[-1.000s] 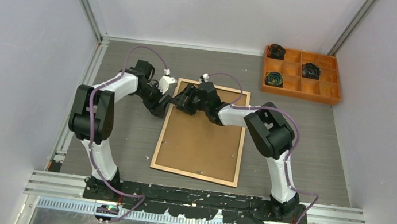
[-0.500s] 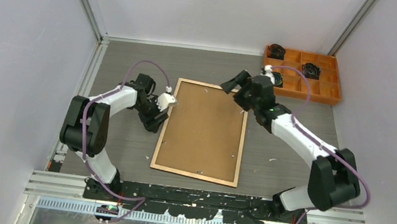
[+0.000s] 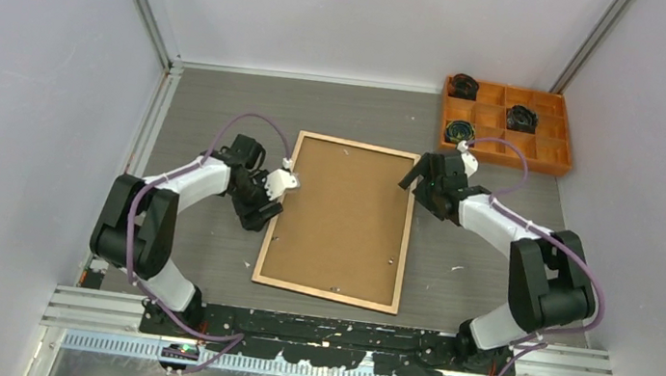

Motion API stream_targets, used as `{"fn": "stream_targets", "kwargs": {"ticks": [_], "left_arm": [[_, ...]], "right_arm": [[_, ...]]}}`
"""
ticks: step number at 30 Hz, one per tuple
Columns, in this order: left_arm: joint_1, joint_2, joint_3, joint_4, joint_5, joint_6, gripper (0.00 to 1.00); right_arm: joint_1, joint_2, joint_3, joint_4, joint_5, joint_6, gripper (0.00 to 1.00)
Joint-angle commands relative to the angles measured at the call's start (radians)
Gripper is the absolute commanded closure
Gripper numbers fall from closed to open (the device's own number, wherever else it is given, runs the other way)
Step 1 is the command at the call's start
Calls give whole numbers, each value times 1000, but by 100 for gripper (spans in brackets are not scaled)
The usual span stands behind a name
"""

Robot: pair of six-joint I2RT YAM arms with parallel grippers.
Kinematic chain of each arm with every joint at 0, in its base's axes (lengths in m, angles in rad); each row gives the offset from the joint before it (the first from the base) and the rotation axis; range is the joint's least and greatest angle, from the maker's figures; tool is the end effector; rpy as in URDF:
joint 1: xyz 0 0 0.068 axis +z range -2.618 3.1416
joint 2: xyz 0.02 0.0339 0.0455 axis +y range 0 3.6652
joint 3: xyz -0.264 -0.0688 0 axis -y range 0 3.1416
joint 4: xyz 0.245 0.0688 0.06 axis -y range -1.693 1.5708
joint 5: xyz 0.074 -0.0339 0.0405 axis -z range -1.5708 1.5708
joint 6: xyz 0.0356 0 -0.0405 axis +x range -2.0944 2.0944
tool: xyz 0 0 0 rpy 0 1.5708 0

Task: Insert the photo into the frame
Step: Adjust the photo frame at the center of the board.

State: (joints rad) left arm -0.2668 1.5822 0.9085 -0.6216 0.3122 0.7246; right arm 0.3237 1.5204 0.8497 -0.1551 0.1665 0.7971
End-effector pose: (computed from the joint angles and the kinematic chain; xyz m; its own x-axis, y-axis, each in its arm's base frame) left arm 0.2684 -0.0847 0.1677 -0.4753 0.7838 -0.3996 0.8635 0.5027 -0.0410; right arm 0.2957 0.0930 0.1917 -0.6352 0.5310 -0.5609 0.3538 0.8456 0.3998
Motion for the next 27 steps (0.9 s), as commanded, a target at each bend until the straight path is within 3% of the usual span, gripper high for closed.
{"fn": "stream_targets", "kwargs": {"ticks": [1,10,18,23,27], "left_arm": [[-19,-48,-23,13,-13,27,33],[-160,-78,-62,28,-7,0,33],[-344,-28,-20,29,-26,-77,32],[-459,19,26,2,-4,-127,25],[-506,34,67,-87,40,-130,14]], "right_arm": [[-7,64,16,82,-7,-11,7],[57,330,197,152,-136,56,11],[221,579,616,64,-270,57,12],[290,723,834,0,-405,46,11],[295,730,898,-86,-399,-26,7]]}}
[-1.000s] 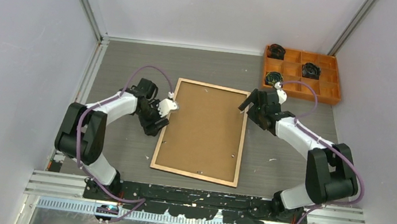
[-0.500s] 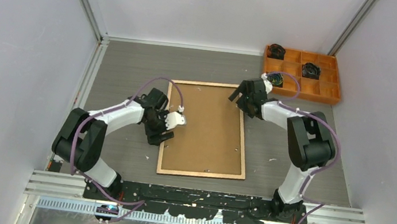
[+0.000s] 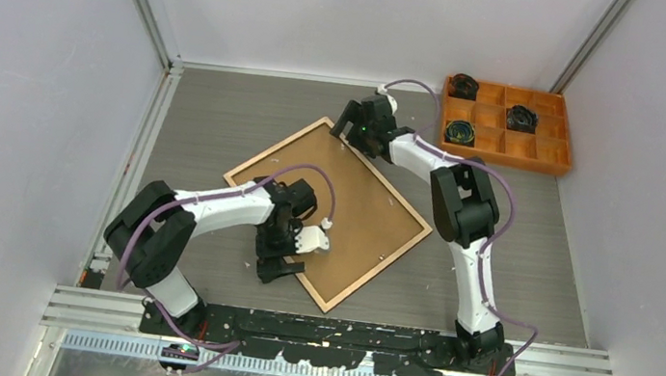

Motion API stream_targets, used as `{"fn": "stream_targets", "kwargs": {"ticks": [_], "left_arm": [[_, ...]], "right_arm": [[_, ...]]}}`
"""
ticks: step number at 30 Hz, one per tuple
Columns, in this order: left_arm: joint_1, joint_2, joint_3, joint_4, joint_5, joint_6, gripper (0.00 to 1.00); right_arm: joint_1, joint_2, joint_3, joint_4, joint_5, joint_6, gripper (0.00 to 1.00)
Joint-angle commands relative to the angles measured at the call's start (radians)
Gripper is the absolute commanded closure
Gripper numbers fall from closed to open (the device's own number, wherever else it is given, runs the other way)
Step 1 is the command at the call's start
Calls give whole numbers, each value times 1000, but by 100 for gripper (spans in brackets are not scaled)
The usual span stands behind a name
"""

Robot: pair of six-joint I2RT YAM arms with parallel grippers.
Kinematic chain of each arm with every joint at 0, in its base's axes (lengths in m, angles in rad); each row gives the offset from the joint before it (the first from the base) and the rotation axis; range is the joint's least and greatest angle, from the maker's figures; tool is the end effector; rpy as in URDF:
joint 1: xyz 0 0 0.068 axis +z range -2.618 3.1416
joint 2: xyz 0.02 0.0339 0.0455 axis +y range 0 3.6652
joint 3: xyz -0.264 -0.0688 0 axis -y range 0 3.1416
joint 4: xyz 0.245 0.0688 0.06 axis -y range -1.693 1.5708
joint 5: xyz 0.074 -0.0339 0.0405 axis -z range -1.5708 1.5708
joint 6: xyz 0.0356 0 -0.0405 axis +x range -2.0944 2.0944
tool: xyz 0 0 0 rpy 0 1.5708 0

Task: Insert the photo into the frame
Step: Adjust the photo frame at the center of the board.

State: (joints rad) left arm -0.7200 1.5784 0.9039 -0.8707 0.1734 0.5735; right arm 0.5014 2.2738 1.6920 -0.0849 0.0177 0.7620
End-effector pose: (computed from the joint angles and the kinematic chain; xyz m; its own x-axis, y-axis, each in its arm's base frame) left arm 0.1866 -0.1719 0.1623 -0.2771 0.9539 -0.1151 0.9561 0.2620 -0.1310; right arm 0.4514 0.2467 0.1626 -0.7157 0.3949 -0.5761 0.0355 0.8443 0.5346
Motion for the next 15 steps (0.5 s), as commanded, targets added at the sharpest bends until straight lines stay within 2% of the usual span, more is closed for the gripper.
{"fn": "stream_targets", "kwargs": {"ticks": [1,2,9,13,15], "left_arm": [[-53,32,83,134,185,22,12],[-53,24,92,109,185,23,10],[-18,-104,142,-90,159,120,5],[78,-173,191,-164,175,185,4],[162,-176,232,-169,179,221,4]], "right_arm": [[104,-43,50,-166,-233,-8,4],[94,-66,39,-168,-221,-18,1],[-17,-341,-150,-201,-79,-77,0],[-28,-517,-292,-255,41,-101,0],[-30,-604,-367,-285,75,-92,0]]}}
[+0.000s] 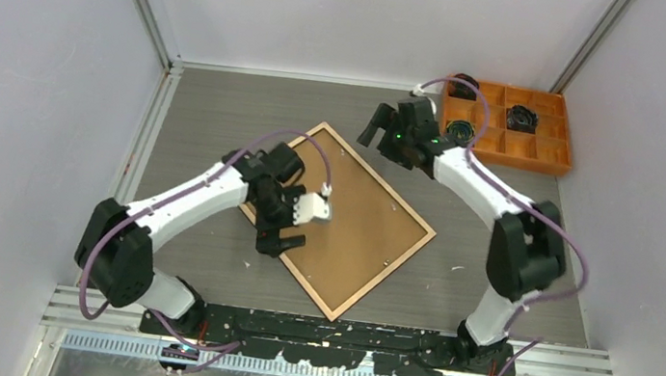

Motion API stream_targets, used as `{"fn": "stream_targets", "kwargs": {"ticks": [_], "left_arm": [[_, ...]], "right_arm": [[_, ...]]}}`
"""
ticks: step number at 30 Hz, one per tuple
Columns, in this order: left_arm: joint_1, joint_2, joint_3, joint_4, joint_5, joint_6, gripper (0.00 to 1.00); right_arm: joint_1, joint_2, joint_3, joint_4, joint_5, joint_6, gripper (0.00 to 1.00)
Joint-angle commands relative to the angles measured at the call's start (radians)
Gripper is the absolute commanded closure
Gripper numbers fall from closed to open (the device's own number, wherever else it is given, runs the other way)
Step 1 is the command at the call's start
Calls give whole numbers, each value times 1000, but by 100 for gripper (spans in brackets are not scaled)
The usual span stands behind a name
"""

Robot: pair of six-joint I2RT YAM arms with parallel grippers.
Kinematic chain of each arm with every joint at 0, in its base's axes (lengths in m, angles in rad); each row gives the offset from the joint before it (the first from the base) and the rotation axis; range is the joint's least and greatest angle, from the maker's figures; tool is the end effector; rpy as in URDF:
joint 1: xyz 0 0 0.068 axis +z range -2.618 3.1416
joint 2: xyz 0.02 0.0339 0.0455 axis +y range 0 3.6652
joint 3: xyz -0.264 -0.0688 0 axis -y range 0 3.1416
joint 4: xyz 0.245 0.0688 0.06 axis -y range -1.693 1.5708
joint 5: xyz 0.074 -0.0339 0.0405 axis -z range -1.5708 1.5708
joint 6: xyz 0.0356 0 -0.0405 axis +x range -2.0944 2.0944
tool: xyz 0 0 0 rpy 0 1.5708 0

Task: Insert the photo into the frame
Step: Adjust the photo frame at the center of the board.

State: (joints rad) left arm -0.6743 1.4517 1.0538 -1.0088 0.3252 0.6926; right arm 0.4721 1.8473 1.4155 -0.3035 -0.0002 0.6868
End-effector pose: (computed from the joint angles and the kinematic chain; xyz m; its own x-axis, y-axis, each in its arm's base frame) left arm 0.1924 -0.1683 0.2297 -0.1893 0.9259 -0.3270 0.9788 0.1513 -0.1383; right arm 0.3749 0.1914 0.2459 -0.7504 0.3288 -0.5734 0.0271 0.8821 0.4703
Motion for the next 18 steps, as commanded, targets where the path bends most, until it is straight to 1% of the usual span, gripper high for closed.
{"fn": "stream_targets", "kwargs": {"ticks": [1,5,9,11,13,15,18], "left_arm": [[161,-40,107,-16,20,114,5],[376,60,238,89,-24,100,6],[513,247,403,208,-111,3,8],[555,346,493,251,-182,-47,10],[580,431,545,292,-252,-90,12],[590,490,560,332,-299,-123,14],[591,529,527,407,-317,-143,15]], "right_arm": [[0,-226,-132,-84,105,-9,0],[0,-447,-324,-151,111,52,0],[0,-681,-511,-216,59,130,0],[-1,-783,-586,-265,27,171,0],[0,-885,-652,-308,14,206,0],[-1,-956,-702,-343,-29,242,0],[0,-1033,-768,-354,-46,282,0]]}}
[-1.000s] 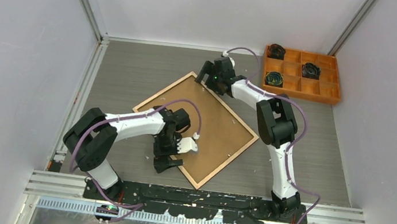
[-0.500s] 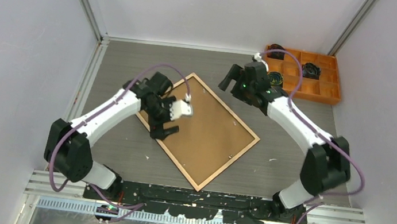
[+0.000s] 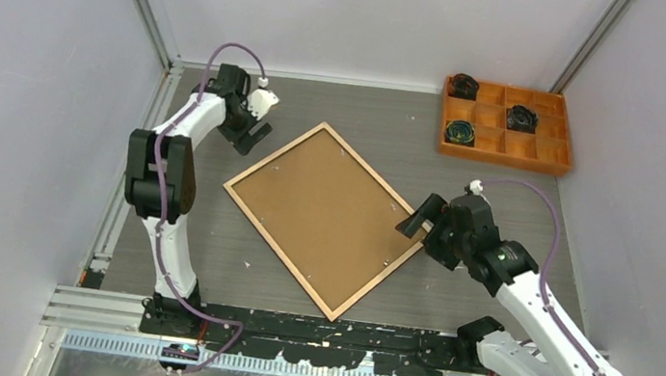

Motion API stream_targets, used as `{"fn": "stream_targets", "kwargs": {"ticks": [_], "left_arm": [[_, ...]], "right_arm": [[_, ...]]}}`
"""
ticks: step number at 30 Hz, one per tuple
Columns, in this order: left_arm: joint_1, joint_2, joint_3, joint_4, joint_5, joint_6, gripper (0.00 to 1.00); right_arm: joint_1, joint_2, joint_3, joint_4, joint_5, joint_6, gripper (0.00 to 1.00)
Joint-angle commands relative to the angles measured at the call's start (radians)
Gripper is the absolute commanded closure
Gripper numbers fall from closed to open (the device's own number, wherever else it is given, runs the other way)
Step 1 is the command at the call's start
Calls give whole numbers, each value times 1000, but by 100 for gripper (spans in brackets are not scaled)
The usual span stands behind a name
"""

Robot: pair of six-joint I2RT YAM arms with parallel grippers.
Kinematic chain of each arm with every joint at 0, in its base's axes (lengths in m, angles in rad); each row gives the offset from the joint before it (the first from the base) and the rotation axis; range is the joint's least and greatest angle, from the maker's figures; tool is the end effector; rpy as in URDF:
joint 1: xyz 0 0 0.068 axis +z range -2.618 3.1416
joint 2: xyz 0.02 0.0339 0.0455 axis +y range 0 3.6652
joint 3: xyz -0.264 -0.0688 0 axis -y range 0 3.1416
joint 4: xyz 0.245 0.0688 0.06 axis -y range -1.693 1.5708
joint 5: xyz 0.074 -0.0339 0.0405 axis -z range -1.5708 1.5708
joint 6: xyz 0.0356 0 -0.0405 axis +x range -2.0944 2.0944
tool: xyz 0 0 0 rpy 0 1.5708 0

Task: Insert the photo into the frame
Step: Adjust the photo frame at the center of the board.

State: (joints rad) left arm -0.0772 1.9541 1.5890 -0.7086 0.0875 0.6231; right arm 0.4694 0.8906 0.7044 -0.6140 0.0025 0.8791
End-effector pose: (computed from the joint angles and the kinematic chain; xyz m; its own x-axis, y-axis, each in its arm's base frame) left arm 0.4197 -0.0356 0.2307 -0.6426 0.6328 -0.4321 0.6075 0.7644 0.2159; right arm 0.1625 0.0823 0.2537 -0.7553 0.4804 -0.4457 0.2053 0.8193 0.5353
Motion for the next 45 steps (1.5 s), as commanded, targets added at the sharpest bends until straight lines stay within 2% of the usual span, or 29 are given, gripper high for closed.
{"fn": "stream_targets", "kwargs": {"ticks": [1,6,13,20,31,37,41,45], "left_arm": [[-6,34,-20,121,-80,-78,15],[-7,53,-80,136,-80,-69,16],[-7,-31,-233,149,-7,5,15],[-12,-138,-369,112,107,87,15],[-111,-363,-575,-52,270,190,16],[-142,-439,-587,-125,357,192,16],[-68,-421,-550,-173,356,233,16],[84,-383,-428,-266,424,273,17]], "right_arm": [[2,-82,-70,-39,-47,94,0],[2,33,-105,68,-99,100,0],[-5,259,-102,240,-90,65,0],[-98,396,-24,325,-103,2,0],[-179,620,138,358,-180,-74,0],[-212,676,229,283,-79,-121,0],[-235,642,286,232,-8,-134,0],[-236,594,328,191,66,-145,0]]}}
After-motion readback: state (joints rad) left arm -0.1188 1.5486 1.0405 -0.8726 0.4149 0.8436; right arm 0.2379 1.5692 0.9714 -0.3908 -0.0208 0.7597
